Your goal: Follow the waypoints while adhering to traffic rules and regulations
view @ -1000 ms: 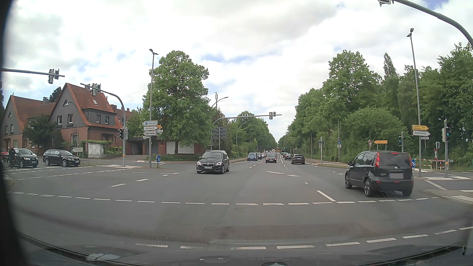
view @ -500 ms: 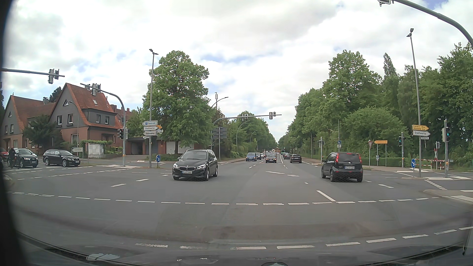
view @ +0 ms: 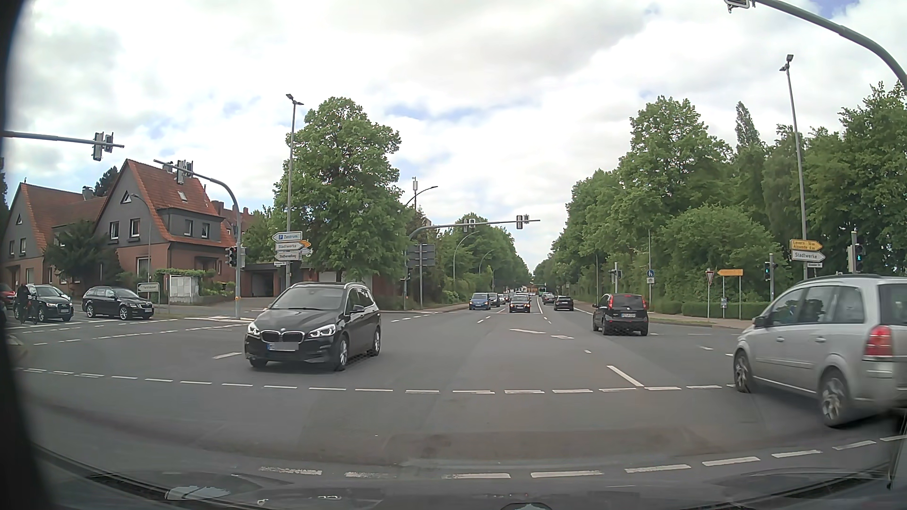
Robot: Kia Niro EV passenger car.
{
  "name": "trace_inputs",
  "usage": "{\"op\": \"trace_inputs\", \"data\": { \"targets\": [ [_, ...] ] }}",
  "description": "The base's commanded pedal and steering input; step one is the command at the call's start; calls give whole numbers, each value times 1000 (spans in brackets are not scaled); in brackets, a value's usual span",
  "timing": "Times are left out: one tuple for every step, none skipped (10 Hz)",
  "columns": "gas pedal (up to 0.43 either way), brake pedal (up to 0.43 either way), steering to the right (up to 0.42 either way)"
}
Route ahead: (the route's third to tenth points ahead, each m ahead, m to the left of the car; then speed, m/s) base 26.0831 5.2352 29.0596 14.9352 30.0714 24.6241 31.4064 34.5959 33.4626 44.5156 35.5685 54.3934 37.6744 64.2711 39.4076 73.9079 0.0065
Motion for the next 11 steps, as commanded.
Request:
{"op": "trace_inputs", "data": {
  "targets": [
    [287, 0, 8],
    [299, 0, 8],
    [311, 0, 8],
    [331, 0, 8],
    [350, 0, 8],
    [350, 0, 8],
    [358, 0, 8],
    [378, 0, 9],
    [390, 0, 9],
    [421, 0, 8],
    [441, 0, 9]
  ]
}}
